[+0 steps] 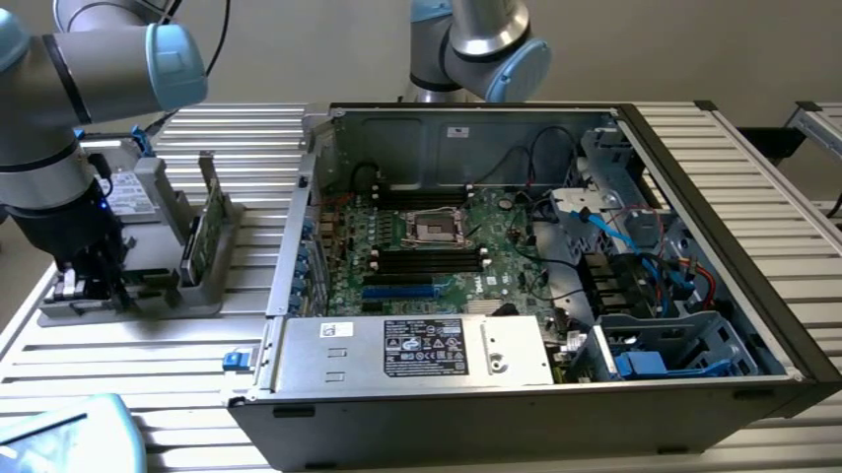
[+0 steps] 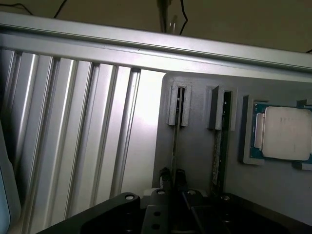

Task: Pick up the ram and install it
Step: 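Pick up the ram and move it above insertion slot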

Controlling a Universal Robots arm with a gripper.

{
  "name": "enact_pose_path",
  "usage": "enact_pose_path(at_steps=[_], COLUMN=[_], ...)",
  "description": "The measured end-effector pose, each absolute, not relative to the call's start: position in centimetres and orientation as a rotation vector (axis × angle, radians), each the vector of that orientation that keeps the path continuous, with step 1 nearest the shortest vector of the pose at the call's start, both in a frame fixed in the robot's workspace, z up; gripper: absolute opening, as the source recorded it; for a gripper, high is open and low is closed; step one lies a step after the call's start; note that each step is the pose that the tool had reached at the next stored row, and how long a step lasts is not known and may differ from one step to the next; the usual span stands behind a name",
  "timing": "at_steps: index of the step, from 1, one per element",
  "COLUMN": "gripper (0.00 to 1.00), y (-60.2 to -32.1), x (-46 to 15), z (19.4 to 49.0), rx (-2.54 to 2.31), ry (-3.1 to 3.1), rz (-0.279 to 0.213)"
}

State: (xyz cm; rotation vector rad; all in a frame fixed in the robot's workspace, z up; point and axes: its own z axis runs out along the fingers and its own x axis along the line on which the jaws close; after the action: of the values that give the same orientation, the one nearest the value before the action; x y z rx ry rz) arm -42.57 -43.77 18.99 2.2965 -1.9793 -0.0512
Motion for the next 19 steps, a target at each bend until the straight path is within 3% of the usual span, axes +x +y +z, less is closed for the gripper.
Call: enact_pose_path(at_steps=[19], gripper=[0.14], y=[-43.73], x=[-42.49], z=[19.89], rx=[2.294], ry=[-1.977], rz=[-0.053])
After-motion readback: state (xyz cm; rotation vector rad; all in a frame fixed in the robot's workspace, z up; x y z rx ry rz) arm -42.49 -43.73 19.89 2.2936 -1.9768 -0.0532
